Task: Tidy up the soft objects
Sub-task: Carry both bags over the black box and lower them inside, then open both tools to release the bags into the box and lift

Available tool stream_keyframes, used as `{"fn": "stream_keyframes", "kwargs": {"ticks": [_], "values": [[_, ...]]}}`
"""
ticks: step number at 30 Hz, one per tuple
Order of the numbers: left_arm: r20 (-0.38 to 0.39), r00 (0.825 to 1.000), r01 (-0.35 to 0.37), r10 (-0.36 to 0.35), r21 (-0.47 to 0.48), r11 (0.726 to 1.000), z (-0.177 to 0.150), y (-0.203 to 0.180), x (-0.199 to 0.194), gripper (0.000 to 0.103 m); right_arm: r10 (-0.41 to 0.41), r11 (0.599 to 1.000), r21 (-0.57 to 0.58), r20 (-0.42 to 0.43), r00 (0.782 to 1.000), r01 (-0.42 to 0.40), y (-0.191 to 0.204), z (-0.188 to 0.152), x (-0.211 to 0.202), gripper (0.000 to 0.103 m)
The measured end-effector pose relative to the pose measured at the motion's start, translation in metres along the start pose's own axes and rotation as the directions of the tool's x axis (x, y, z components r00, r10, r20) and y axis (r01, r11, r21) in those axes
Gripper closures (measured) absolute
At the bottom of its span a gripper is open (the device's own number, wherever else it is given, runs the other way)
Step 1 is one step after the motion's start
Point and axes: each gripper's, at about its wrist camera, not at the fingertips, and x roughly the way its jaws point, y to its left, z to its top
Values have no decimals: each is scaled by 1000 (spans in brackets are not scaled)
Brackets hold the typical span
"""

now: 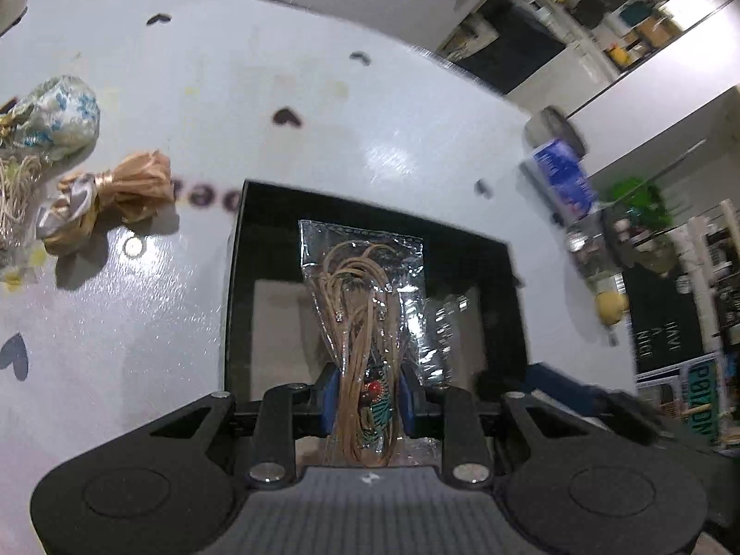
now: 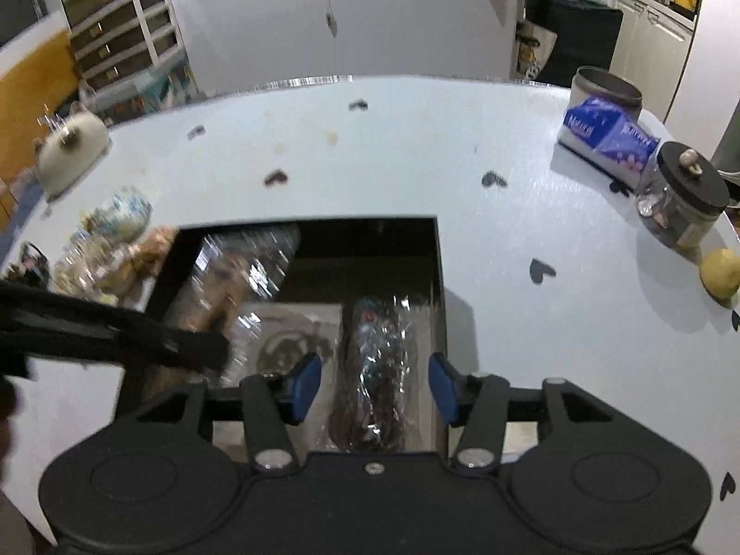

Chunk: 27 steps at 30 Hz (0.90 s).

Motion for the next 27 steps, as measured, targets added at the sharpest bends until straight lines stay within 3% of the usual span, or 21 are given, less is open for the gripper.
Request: {"fn": "stream_keyframes", "kwargs": {"ticks": [5, 12, 21, 23, 27], "values": [[-42, 995, -92, 93, 29, 995, 2, -9, 26, 76, 0, 1000, 8, 57, 998, -1, -9, -1, -17, 50], [-90, 983, -147, 158, 124, 981, -5, -25, 62, 75, -16, 1000, 23, 95, 995, 13, -24, -3, -31, 50], [-75, 994, -69, 75, 88, 994, -6, -33, 71, 74, -6, 998, 58, 94, 996, 1, -37, -10, -34, 51], [-77, 995, -53, 57, 63, 997, -7, -30, 69, 63, 1, 998, 58, 94, 996, -7, -37, -10, -34, 51], [-77, 997, -26, 29, 32, 999, -8, -26, 65, 51, 15, 998, 53, 95, 995, -20, -34, -10, -34, 51]]}}
